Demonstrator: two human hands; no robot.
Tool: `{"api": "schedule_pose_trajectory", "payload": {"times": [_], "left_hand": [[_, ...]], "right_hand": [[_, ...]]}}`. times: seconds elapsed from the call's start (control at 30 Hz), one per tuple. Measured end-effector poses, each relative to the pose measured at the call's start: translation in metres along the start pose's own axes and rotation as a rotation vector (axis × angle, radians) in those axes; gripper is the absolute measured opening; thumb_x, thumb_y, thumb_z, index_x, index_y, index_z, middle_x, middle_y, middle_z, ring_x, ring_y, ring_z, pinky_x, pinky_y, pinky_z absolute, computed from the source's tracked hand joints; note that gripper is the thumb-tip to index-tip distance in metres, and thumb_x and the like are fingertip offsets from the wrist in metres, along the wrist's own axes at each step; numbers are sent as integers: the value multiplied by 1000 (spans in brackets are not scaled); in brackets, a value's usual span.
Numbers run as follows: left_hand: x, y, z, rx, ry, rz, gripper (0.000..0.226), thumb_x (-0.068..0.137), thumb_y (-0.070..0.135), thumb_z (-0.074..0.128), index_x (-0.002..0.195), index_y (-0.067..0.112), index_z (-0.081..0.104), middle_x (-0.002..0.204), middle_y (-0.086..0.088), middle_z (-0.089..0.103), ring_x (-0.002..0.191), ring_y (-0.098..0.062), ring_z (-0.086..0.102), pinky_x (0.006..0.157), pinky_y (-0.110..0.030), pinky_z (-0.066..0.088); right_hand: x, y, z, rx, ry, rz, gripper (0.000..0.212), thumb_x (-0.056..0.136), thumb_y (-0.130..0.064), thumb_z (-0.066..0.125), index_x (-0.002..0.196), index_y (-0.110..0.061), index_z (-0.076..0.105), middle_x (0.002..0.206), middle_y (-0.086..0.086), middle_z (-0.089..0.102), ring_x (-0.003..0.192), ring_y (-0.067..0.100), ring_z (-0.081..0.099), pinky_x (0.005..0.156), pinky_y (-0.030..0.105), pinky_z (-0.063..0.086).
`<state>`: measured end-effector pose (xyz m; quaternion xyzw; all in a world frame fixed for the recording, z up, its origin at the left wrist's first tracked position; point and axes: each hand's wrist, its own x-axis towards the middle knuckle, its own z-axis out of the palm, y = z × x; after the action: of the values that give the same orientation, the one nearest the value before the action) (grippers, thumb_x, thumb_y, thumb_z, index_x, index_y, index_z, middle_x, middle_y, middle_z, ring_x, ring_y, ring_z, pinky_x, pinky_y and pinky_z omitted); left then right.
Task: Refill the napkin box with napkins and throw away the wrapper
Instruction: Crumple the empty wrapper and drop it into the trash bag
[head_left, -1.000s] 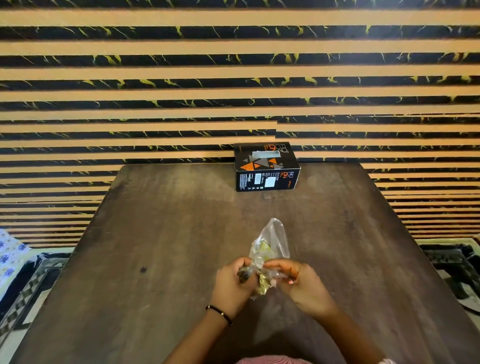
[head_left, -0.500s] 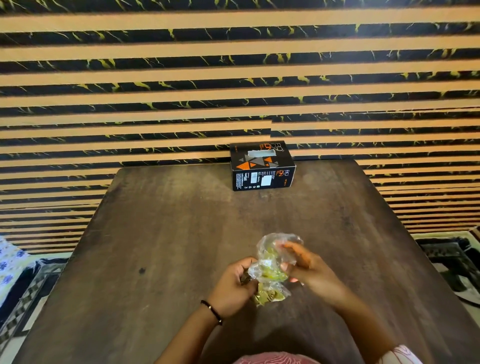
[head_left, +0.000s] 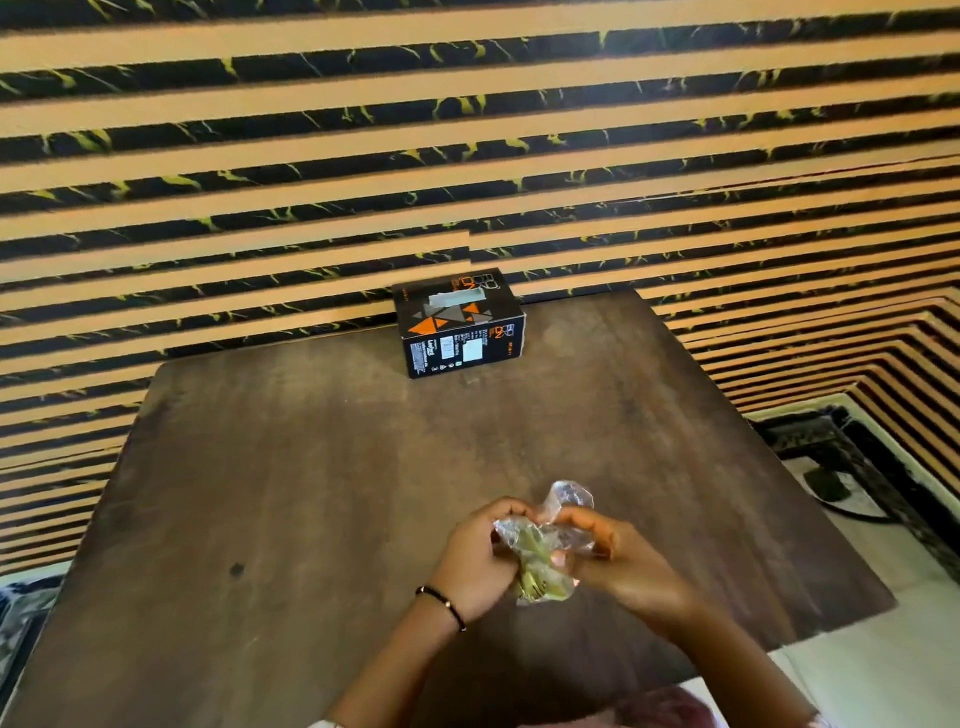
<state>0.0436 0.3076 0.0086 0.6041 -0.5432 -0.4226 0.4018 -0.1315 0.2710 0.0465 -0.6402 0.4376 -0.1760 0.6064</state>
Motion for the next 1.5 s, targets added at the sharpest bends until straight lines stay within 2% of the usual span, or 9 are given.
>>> {"api": "schedule_pose_trajectory", "payload": {"times": [0.23, 0.37, 0.5, 0.63, 0.73, 0.87, 1.13, 1.33, 1.5], "left_hand": [[13, 28, 43, -32, 55, 11, 26, 64, 5, 59, 81, 25, 63, 78, 6, 68, 77, -10, 64, 74, -30, 52], [21, 54, 81, -110, 71, 0, 44, 69, -11, 64, 89, 28, 59, 87, 10, 67, 75, 3, 62, 71, -11, 48], [21, 86, 142, -164, 61, 29, 41, 69, -12, 63, 83, 26, 64, 87, 5, 70, 81, -8, 64, 74, -16, 50], [13, 116, 210, -172, 66, 73, 33, 67, -9, 65, 79, 22, 64, 80, 4, 70, 73, -3, 62, 70, -16, 49], [1, 143, 269, -163, 32, 90, 33, 69, -14, 63, 76, 18, 61, 71, 4, 65, 59, 2, 56, 57, -12, 46], [-7, 167, 331, -162, -28, 124, 33, 69, -12, 61, 73, 20, 59, 70, 3, 61, 59, 1, 54, 51, -17, 46], [-4, 195, 405, 56, -180, 195, 34, 72, -4, 63, 82, 29, 59, 81, 9, 68, 70, 1, 62, 60, -16, 50], [30, 201, 444, 229, -235, 311, 32, 74, -4, 64, 95, 20, 62, 97, 7, 67, 91, -1, 61, 74, -6, 46], [84, 204, 485, 172, -218, 350, 37, 73, -1, 66, 99, 24, 60, 104, 7, 62, 97, -1, 58, 79, -9, 46]], "right_hand": [[-35, 13, -36, -197, 179, -89, 61, 63, -52, 69, 120, -42, 50, 121, -5, 61, 104, 11, 63, 92, 38, 53], [-61, 13, -72, -272, 245, -124, 61, 65, -39, 77, 113, -52, 41, 126, -7, 54, 110, 10, 59, 95, 34, 52], [-101, 24, -119, -351, 280, -136, 68, 67, -38, 76, 127, -37, 43, 128, -11, 50, 114, 8, 55, 98, 29, 49], [-147, 40, -167, -465, 367, -195, 65, 71, -19, 75, 129, -30, 47, 121, -15, 45, 104, 4, 53, 84, 8, 45], [-191, 59, -206, -497, 459, -253, 56, 71, -14, 72, 121, -30, 55, 117, -8, 54, 88, 11, 59, 71, 14, 48], [-234, 84, -244, -556, 588, -311, 48, 72, -26, 67, 118, -34, 55, 114, -7, 59, 105, 12, 56, 86, 24, 48], [-283, 128, -307, -415, 646, -144, 101, 76, -27, 71, 138, -54, -5, 125, -11, 56, 110, 12, 55, 92, 33, 49], [-279, 147, -350, -396, 678, -221, 56, 70, -21, 76, 113, -44, 49, 102, -22, 53, 92, 0, 56, 71, 7, 44], [-255, 156, -413, -411, 725, -146, 37, 70, -17, 76, 103, -28, 62, 92, -23, 59, 84, -3, 58, 69, 15, 48]]}}
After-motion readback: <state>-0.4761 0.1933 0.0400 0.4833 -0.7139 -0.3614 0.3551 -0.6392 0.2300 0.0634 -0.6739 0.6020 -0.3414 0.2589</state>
